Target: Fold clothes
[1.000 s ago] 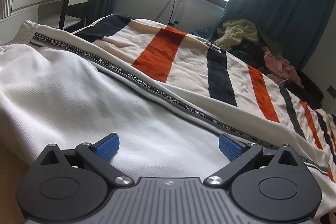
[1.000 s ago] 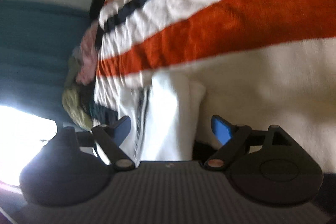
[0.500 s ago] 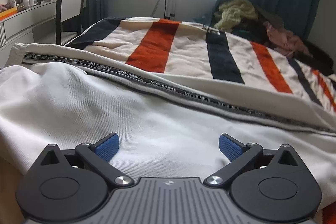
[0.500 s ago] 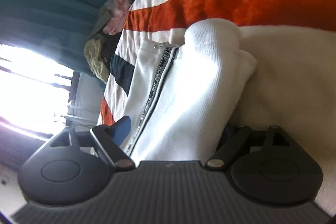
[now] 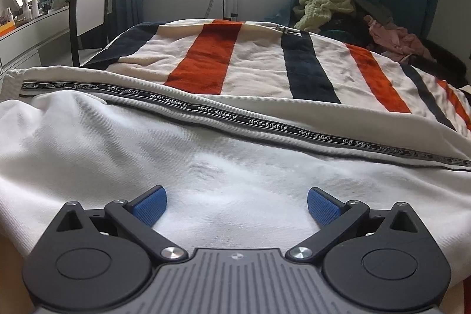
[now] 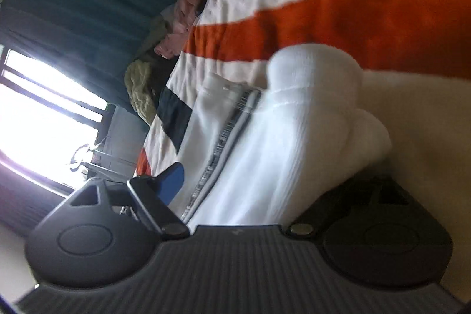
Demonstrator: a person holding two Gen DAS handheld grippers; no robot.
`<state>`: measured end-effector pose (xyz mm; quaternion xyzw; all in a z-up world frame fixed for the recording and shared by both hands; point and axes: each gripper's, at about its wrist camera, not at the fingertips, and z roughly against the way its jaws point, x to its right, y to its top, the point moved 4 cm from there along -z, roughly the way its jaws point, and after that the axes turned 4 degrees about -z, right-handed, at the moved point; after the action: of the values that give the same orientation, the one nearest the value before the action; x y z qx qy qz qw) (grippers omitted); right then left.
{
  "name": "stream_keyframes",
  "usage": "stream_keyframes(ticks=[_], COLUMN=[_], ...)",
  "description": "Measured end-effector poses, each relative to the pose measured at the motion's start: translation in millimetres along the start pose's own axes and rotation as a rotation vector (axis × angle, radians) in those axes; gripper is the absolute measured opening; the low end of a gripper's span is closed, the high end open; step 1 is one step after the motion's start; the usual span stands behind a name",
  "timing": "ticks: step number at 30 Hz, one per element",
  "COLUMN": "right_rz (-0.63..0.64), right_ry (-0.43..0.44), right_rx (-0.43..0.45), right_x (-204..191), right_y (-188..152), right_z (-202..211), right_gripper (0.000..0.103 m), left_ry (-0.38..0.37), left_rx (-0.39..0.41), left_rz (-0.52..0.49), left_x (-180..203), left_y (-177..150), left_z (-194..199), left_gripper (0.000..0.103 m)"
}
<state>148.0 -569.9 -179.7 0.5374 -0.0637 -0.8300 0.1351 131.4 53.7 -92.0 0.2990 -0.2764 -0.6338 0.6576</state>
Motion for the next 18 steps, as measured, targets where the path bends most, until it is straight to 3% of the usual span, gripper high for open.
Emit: stream_keyframes(ticks=[3, 7, 9, 11, 13, 14, 18], right_rz=[-0.022, -0.029, -0.014, -0.012, -0.022, -0.027, -0.111], right_ry=[0.066, 0.247, 0.222, 0.13, 0.077, 0.05, 0.027], right_rx=[-0.011, 0.023, 0.015, -0.033, -0.054, -0.065, -0.029], right_x=[-2.2, -13.7, -16.6, -10.7, -3.1, 0.7, 4.2], right_y=[4.2, 8.1, 8.7, 6.8, 7.8, 8.2, 13.1], right_z=[0.4, 11.8, 7.0, -2.9, -6.5, -8.3, -8.1], right_gripper=[0.086, 0.086, 0.086, 0.084, 0.072, 0.071, 0.071], left_ry=[-0.015, -0.02, -0.018, -0.019, -0.023, -0.03, -0.018], left_rx=[-0.002, -0.001, 0.0, 0.005, 0.01, 0.012, 0.021], left_rz=[-0.008, -0.028, -0.034, -0.029, -0.023, -0.017, -0.005], left_x=[3.3, 7.2, 8.3, 8.5, 8.4, 8.2, 6.8], left_y=[0.9, -0.6, -1.4, -1.4, -1.2, -0.9, -1.9], left_z=[-1.4, -2.9, -4.2, -4.3, -4.1, -3.3, -2.6], left_gripper=[0.102, 0.103, 0.103, 0.103, 0.103, 0.103, 0.103])
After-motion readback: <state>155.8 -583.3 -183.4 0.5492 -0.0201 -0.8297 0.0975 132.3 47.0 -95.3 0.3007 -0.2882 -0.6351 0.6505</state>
